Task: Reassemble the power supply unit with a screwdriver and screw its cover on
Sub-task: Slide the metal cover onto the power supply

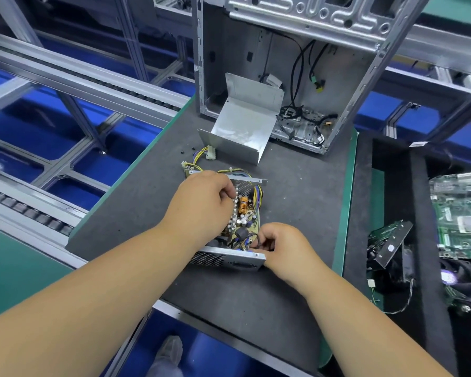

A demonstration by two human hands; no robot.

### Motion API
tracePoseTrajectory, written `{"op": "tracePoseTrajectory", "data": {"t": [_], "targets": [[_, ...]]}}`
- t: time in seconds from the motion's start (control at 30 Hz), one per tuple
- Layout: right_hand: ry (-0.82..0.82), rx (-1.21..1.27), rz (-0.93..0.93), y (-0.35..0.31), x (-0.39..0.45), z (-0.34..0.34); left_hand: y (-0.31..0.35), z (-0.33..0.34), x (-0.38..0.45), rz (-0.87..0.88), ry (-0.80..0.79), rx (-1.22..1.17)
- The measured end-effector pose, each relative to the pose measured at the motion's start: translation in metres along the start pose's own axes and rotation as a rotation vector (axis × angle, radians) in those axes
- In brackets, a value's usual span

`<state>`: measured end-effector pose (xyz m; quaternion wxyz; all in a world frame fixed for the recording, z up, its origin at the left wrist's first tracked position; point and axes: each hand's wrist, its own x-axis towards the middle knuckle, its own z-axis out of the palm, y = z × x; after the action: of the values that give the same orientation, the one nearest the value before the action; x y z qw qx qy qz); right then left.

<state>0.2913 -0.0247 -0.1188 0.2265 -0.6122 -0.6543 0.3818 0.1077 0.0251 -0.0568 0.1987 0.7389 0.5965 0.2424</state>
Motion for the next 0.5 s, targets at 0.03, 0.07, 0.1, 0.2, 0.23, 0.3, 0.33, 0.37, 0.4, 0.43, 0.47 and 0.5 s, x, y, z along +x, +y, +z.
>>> {"op": "tracePoseTrajectory", "data": {"t": [0.03, 0.07, 0.1, 0.2, 0.23, 0.3, 0.33, 0.37, 0.4, 0.43, 0.47, 0.5], "targets": [[-0.021, 0.004, 0.032, 0.0, 0.001, -0.001, 0.001, 0.0, 0.0, -0.001, -0.002, 0.0], [-0.029, 0.004, 0.057, -0.001, 0.002, -0.001, 0.001, -0.001, -0.001, -0.003, -0.006, 0.0], [-0.03, 0.002, 0.073, -0.001, 0.003, -0.001, 0.002, -0.001, -0.001, -0.006, -0.011, -0.002], [-0.039, -0.013, 0.085, -0.004, 0.002, -0.002, 0.003, -0.002, -0.002, -0.011, -0.011, -0.001], [-0.049, -0.025, 0.085, -0.005, 0.002, -0.004, 0.003, -0.002, -0.002, -0.009, -0.003, 0.001], [-0.082, -0.037, 0.092, -0.009, 0.002, -0.008, 0.003, -0.003, -0.002, -0.001, 0.036, -0.01], [-0.096, -0.014, 0.099, -0.011, 0.001, -0.012, 0.002, -0.004, -0.002, 0.0, 0.069, -0.016], [-0.097, 0.028, 0.11, -0.013, -0.001, -0.016, 0.001, -0.006, -0.002, 0.002, 0.106, -0.011], [-0.077, 0.067, 0.126, -0.015, -0.005, -0.02, -0.002, -0.008, -0.002, 0.008, 0.136, 0.02], [-0.035, 0.088, 0.14, -0.017, -0.009, -0.026, -0.005, -0.011, 0.0, 0.027, 0.148, 0.095], [0.021, 0.092, 0.147, -0.019, -0.014, -0.032, -0.009, -0.015, 0.004, 0.058, 0.134, 0.214], [0.074, 0.101, 0.153, -0.02, -0.018, -0.037, -0.014, -0.018, 0.009, 0.092, 0.091, 0.346]]}}
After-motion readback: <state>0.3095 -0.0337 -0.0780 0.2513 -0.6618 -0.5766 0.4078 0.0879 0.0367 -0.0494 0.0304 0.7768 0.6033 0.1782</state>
